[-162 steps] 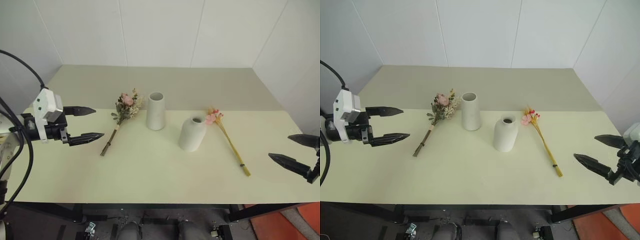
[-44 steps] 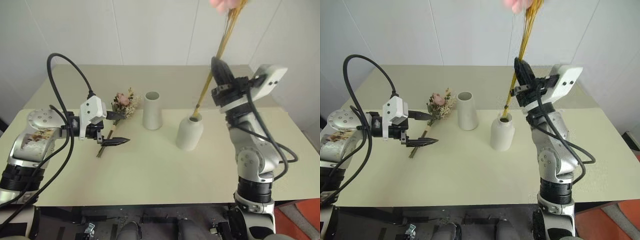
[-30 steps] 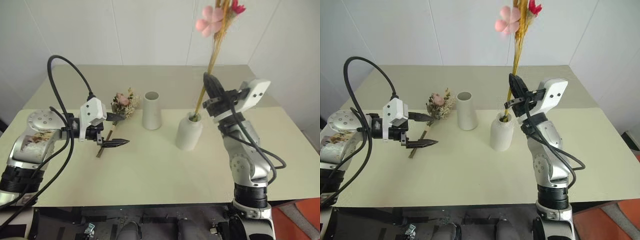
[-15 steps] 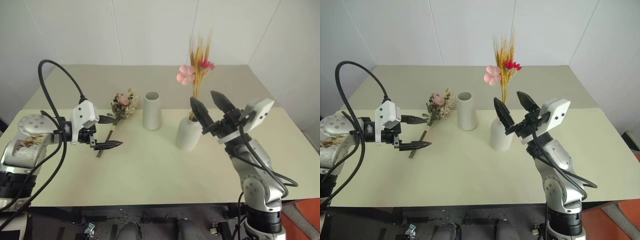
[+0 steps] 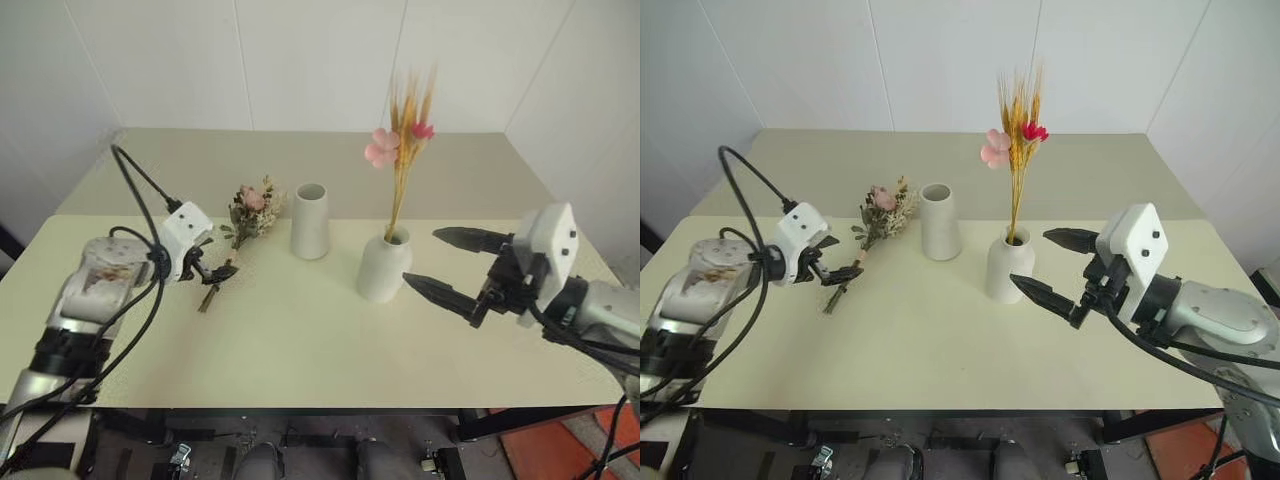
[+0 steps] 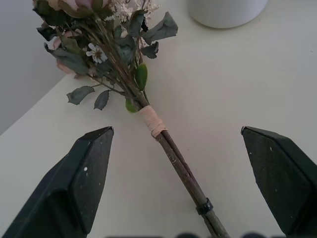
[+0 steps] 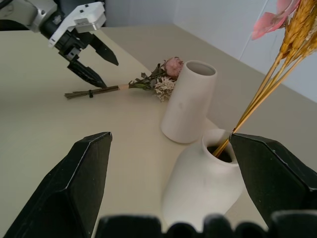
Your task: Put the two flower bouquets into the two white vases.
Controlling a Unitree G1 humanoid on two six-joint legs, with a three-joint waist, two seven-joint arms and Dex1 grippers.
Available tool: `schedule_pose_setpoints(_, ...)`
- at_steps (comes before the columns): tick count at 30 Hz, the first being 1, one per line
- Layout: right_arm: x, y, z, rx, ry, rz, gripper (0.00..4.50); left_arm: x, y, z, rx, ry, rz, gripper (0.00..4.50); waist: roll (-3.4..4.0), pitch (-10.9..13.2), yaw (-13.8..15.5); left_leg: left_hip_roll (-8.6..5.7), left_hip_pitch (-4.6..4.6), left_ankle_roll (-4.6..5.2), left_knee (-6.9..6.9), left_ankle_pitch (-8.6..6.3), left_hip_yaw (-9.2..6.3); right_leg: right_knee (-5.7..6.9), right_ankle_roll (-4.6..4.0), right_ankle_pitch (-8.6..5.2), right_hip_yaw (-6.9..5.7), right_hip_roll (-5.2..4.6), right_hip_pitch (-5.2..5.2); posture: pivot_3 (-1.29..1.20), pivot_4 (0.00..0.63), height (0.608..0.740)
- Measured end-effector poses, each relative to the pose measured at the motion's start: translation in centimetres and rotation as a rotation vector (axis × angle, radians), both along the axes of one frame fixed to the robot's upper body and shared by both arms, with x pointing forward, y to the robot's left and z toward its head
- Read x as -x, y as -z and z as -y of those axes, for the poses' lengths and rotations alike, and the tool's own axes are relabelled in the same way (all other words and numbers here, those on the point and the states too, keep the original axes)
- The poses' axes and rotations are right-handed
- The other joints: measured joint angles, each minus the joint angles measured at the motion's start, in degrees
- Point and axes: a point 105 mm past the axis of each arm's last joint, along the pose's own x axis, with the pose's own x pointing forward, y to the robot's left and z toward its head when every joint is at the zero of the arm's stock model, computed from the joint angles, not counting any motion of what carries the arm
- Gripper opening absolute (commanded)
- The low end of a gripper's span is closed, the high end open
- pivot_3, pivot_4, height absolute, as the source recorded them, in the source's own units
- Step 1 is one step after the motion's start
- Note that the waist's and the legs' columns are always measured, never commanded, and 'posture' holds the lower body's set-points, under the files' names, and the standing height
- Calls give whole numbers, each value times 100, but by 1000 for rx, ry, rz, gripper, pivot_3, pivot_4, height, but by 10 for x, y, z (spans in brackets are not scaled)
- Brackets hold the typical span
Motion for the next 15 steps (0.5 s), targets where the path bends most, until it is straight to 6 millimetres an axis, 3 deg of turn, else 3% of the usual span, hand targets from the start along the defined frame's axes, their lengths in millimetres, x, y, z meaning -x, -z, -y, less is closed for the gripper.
schedule_pose_setpoints(7,7,-8,-6,27,-41,14,4443,-35,9,11,32,-133,-117,4500,-4,1,30,-2,-8,0,2,0,-4,-2,-2,2,-1,0,-3,0,150,740)
schedule_pose_setpoints(11,7,-9,-4,25,-19,9,4500,-46,17,17,40,-179,-201,3630,-5,2,50,-6,-14,0,3,0,-5,-4,-9,7,-2,-2,-6,0,150,740)
schedule_pose_setpoints(15,8,-10,-2,18,2,17,4500,-50,31,22,66,-200,-268,2281,-6,2,36,-5,-16,0,3,0,-5,-3,-10,8,-2,-2,-7,0,150,740)
